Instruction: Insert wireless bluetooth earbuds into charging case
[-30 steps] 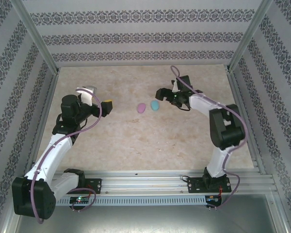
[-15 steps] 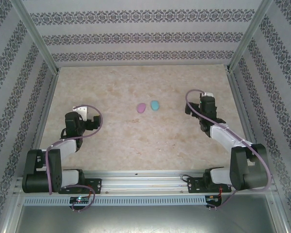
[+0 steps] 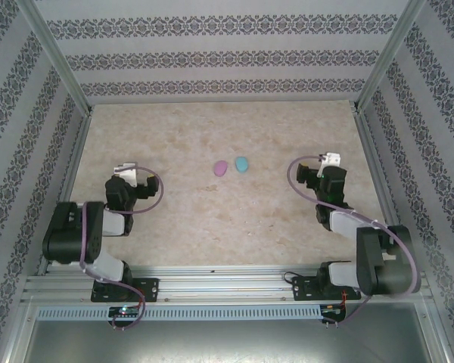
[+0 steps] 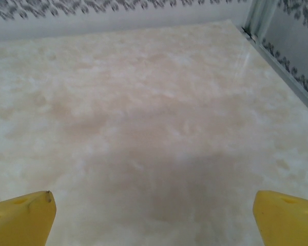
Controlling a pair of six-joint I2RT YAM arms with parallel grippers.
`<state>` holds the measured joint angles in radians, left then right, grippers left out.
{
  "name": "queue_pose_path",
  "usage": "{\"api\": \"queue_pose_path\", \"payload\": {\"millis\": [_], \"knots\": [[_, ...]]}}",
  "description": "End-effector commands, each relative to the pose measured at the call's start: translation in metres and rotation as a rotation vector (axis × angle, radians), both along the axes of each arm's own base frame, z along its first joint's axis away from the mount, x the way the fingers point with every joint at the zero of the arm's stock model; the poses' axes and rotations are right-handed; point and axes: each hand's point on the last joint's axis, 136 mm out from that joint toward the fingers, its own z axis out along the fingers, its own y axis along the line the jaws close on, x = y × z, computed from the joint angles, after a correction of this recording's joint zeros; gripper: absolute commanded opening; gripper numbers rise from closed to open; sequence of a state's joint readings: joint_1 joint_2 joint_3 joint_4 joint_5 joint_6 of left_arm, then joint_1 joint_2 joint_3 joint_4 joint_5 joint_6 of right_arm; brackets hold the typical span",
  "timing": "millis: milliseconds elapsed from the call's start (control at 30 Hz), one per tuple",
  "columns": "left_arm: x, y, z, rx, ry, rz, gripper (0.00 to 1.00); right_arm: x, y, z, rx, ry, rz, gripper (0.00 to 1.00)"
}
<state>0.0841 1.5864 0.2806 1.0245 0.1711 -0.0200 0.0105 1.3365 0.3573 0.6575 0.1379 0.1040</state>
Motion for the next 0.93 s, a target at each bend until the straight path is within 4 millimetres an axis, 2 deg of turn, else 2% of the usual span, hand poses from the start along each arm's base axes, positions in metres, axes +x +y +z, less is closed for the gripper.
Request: {"api": "queue_pose_path", "payload": {"millis": [0, 33, 67, 167, 200, 400, 633, 900], "knots": [[0.007, 0.001, 0.028, 0.007, -0.108, 0.031, 1.0, 0.008, -0.002, 0.009, -0.009, -0.144, 0.011, 0.98], [0.01, 0.003, 0.024, 0.006, -0.084, 0.041, 1.0, 0.012, -0.001, 0.0, -0.01, -0.129, 0.01, 0.98], [0.013, 0.003, 0.022, 0.005, -0.08, 0.038, 1.0, 0.017, -0.001, 0.001, -0.019, -0.151, 0.007, 0.98], [0.024, 0.002, 0.018, 0.028, -0.008, 0.05, 1.0, 0.023, 0.002, 0.001, -0.061, -0.076, -0.004, 0.98], [0.025, 0.0, 0.018, 0.049, -0.018, 0.052, 1.0, 0.024, 0.002, 0.003, -0.064, -0.117, -0.006, 0.98], [0.025, -0.003, 0.018, 0.06, -0.013, 0.048, 1.0, 0.024, 0.003, 0.005, -0.067, -0.119, -0.005, 0.98], [0.023, -0.022, 0.019, 0.059, -0.028, -0.069, 1.0, 0.024, 0.005, 0.003, -0.071, -0.096, 0.007, 0.98], [0.022, -0.021, 0.019, 0.061, -0.03, -0.065, 1.0, 0.025, 0.01, 0.002, -0.055, -0.091, 0.051, 0.98]]}}
